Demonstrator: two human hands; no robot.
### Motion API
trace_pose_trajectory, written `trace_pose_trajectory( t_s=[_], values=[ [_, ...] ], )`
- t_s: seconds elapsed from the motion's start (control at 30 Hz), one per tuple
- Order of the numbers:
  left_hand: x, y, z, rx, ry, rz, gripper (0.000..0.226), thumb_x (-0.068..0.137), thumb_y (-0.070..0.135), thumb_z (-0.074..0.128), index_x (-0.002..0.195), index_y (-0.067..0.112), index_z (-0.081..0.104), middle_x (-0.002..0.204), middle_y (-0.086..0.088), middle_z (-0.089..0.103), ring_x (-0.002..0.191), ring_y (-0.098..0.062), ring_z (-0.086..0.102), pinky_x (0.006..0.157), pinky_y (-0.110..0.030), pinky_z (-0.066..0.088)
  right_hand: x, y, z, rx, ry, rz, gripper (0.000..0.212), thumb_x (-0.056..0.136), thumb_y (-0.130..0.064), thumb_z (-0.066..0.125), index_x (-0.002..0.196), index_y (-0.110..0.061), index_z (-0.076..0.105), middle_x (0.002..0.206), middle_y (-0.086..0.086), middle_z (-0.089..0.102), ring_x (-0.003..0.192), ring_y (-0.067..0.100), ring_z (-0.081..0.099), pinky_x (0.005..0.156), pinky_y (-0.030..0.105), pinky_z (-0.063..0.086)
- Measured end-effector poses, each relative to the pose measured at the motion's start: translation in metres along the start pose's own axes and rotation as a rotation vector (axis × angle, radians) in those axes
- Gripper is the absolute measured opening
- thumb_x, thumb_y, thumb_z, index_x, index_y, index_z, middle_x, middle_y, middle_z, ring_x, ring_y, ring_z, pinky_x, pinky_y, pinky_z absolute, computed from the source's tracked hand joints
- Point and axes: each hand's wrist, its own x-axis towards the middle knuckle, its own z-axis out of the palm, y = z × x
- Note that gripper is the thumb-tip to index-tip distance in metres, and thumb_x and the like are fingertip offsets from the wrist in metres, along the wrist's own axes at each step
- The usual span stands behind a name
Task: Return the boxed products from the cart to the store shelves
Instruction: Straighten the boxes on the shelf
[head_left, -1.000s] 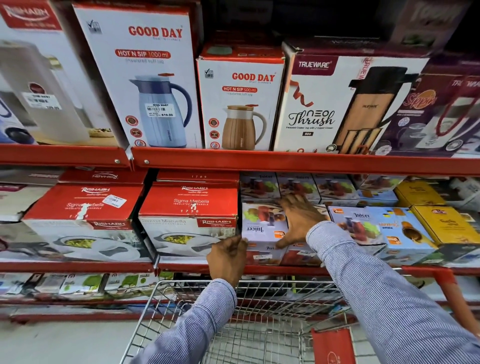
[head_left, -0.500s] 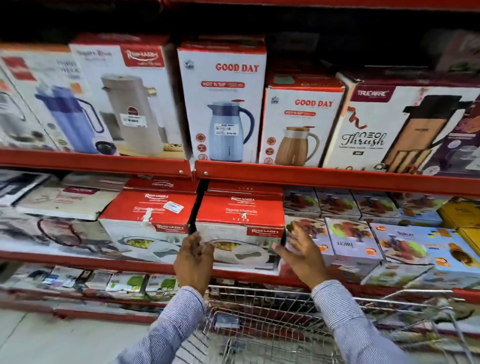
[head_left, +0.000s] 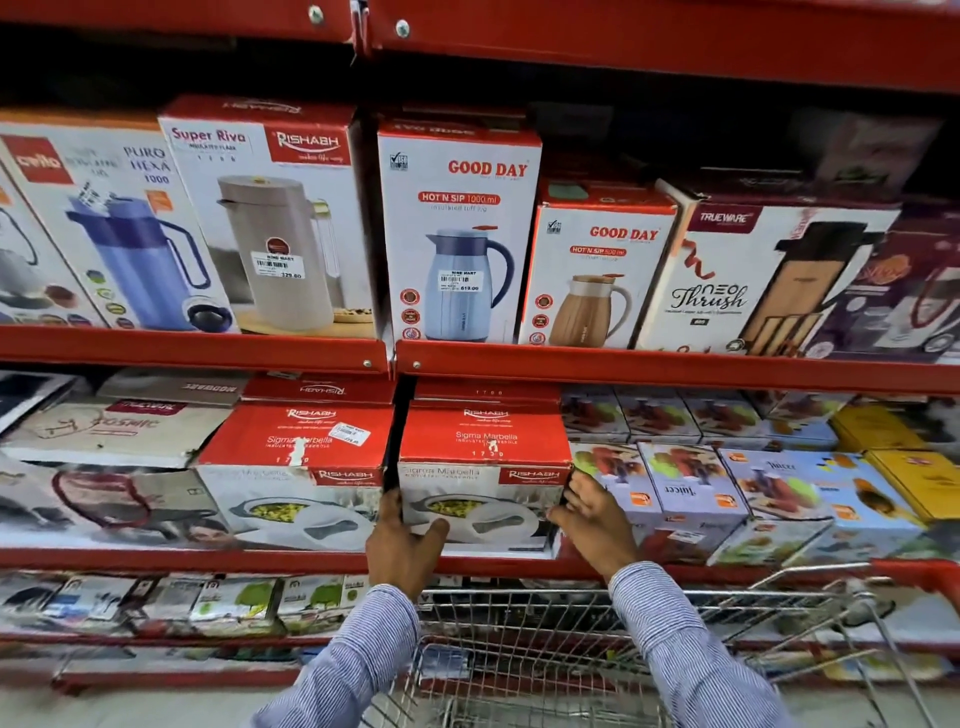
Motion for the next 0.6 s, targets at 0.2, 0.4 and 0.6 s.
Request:
trace_pose_trajectory(
  t_s=[0.2,0.4,0.6],
  values=[
    [-0.006,-0.003,-0.003,-0.022,-0.019,0.015,0.069,0.078,0.028,0.071,0.138,0.013,0.041,0.128,-0.013,0.064,0.075,-0.020,0.057,0.087,-0.038,0.050,-0.005,-0.005,-0.002,0.004,0.030,0.014,0.036,0.087,-0.011,0.059,0.110,-0.038,0.050,0.120,-0.015,0.053,0.130,0.015,0.043,0.107,0.033,0.035],
    [-0.007,-0.002,-0.006,-0.023,-0.029,0.016,0.068,0.079,0.028,0.070,0.139,0.014,0.040,0.120,-0.014,0.067,0.077,-0.021,0.058,0.081,-0.032,0.047,-0.012,-0.009,0.000,-0.025,0.037,0.003,0.048,0.081,-0.024,0.061,0.128,-0.022,0.054,0.138,-0.001,0.056,0.134,0.019,0.044,0.112,0.038,0.034],
    [-0.009,-0.002,-0.008,-0.006,-0.043,0.019,0.068,0.078,0.029,0.070,0.137,0.015,0.040,0.123,-0.014,0.066,0.081,-0.024,0.061,0.087,-0.039,0.051,-0.013,-0.006,0.001,0.002,0.047,0.014,0.038,0.088,-0.014,0.059,0.125,-0.021,0.055,0.130,-0.005,0.059,0.128,0.014,0.046,0.102,0.026,0.036]
  ],
)
